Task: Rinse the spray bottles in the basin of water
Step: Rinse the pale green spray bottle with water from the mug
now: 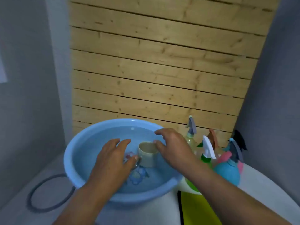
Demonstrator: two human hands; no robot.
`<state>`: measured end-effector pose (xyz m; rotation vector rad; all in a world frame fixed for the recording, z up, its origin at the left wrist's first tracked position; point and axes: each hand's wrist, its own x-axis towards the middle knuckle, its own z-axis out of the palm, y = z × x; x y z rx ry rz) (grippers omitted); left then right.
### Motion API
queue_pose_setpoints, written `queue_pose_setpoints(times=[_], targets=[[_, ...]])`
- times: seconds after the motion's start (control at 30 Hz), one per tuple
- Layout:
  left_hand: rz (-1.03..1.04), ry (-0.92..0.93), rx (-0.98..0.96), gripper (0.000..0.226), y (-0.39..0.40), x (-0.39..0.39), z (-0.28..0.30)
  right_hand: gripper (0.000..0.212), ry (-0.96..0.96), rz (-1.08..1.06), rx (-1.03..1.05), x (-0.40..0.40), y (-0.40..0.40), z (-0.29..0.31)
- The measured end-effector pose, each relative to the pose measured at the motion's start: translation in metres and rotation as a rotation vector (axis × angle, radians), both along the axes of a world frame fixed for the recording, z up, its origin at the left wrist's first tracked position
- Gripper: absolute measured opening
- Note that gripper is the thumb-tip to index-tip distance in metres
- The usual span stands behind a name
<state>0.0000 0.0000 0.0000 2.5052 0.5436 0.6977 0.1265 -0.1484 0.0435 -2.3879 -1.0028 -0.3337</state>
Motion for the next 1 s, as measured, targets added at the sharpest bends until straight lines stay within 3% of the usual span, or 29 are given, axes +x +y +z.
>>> queue_pose_setpoints(times=[0.27,0.4,0.5,0.67,0.83,1.0], targets=[[-0.038,0.001,-0.026,0.058,0.001,-0.002,0.000,0.025,-0.121,-0.476,-0.180,0.066,-0.014,0.073],[-0.061,-0.004,-0.028,0.057,0.000,-0.005,0.000,0.015,-0.003,-0.694,-0.337,0.080,-0.026,0.090],[-0.065,-0.006,-0.028,0.057,0.000,-0.005,0.001,0.019,0.153,-0.693,-0.399,0.088,-0.028,0.080],[-0.062,-0.009,-0.031,0.055,0.000,-0.006,0.001,0.035,0.310,-0.679,-0.333,0.100,-0.028,0.055],[-0.057,0.001,-0.052,0.055,0.000,-0.006,0.002,0.030,0.192,-0.684,-0.314,0.100,-0.028,0.063],[-0.060,0.001,-0.089,0.056,0.000,-0.005,0.002,0.029,-0.064,-0.637,-0.240,0.090,-0.021,0.119]])
